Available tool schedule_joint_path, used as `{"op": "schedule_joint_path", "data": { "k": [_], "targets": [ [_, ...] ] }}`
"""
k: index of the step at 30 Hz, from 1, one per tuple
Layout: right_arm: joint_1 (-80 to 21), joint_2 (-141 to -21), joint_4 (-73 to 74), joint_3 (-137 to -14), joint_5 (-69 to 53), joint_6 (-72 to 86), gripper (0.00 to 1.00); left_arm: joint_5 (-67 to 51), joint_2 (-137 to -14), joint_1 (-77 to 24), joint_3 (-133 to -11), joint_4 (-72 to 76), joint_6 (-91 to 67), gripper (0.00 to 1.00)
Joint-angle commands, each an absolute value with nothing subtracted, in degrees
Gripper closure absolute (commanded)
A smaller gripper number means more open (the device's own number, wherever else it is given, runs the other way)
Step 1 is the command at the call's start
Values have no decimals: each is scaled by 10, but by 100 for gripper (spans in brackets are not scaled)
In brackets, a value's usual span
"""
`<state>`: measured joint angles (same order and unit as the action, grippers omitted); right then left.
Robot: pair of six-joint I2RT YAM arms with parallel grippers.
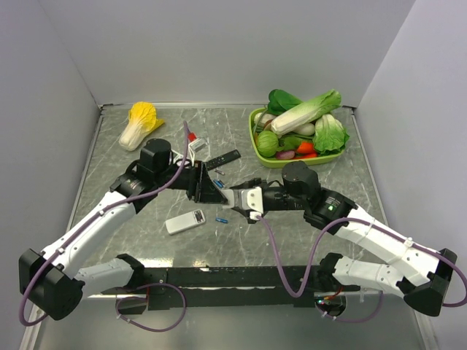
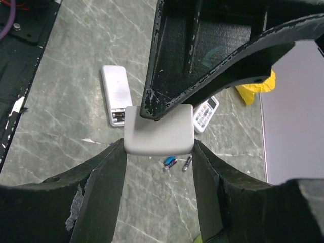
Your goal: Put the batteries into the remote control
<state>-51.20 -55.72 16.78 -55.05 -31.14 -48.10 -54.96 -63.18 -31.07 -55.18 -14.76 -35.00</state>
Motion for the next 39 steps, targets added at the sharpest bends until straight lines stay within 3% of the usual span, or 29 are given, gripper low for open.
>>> {"op": "schedule_joint_path", "data": {
  "k": [1, 4, 7, 12, 16, 31, 39],
  "targets": [
    [-509, -553, 167, -536, -285, -483, 86, -476, -614, -295, -567, -178, -330, 28],
    [-508, -554, 187, -525, -265, -471, 88, -412, -595, -271, -550, -179, -343, 15],
    [-506, -538, 199, -507, -256, -454, 89, -268, -587, -267, -548, -232, -327, 2],
    [-504, -505, 192, -476, -235, -412, 91, -72, -621, -267, -537, -298, -330, 1],
    [-504, -492, 192, -460, -230, -382, 94, -8, -679, -267, -520, -318, -349, 1],
    [-504, -457, 181, -425, -250, -343, 95, -2, -891, -268, -527, -250, -304, 1],
    [-504, -464, 182, -420, -243, -352, 95, -73, -953, -313, -549, -258, -265, 1]
  ]
}}
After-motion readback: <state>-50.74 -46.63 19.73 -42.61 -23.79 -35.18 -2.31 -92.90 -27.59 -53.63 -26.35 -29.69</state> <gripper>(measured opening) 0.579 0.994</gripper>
